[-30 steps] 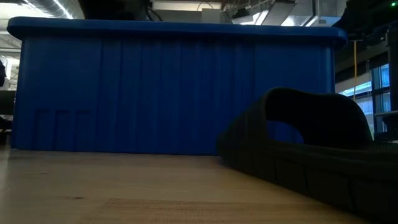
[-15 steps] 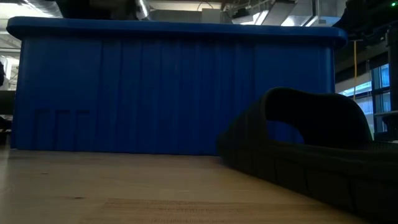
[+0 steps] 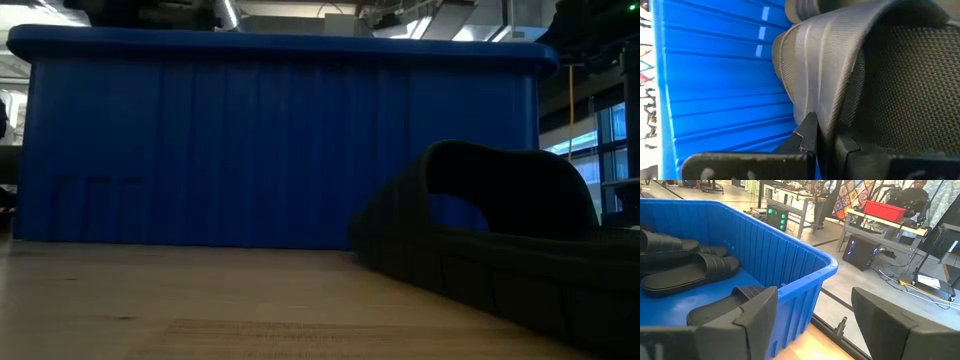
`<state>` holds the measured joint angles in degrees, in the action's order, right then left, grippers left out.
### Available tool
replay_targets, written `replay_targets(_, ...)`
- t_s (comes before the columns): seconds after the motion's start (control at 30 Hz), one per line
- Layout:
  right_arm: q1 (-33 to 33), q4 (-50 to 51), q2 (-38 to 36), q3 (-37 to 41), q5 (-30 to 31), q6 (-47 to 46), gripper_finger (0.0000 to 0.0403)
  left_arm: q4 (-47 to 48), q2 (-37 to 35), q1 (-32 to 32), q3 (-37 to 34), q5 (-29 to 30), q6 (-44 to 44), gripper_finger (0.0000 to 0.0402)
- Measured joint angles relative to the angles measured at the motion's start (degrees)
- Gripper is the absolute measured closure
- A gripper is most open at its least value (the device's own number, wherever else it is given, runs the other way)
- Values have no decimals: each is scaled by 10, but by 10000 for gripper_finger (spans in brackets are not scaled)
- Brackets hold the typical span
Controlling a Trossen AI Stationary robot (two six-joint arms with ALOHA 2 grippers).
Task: Pick and place slides into bin
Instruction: Put the black slide into the blue organizer bin
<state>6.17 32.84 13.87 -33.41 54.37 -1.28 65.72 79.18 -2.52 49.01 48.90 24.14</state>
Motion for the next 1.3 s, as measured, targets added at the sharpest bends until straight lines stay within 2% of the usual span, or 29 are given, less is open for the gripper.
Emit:
replay_targets(0.37,0,0,0,0,0,0,147,-5,-12,4,2,-39,-28,396)
replay_targets(0.77,0,0,0,0,0,0,147,-8,-14,69,-8,-117,-85,393)
replay_targets(0.97,0,0,0,0,0,0,147,-12,-14,86,-10,-108,-110,388)
replay_targets(1.1,0,0,0,0,0,0,147,-11,-13,85,-11,-75,-110,368)
replay_targets(1.3,0,0,0,0,0,0,147,-11,-13,84,-11,-71,-141,343)
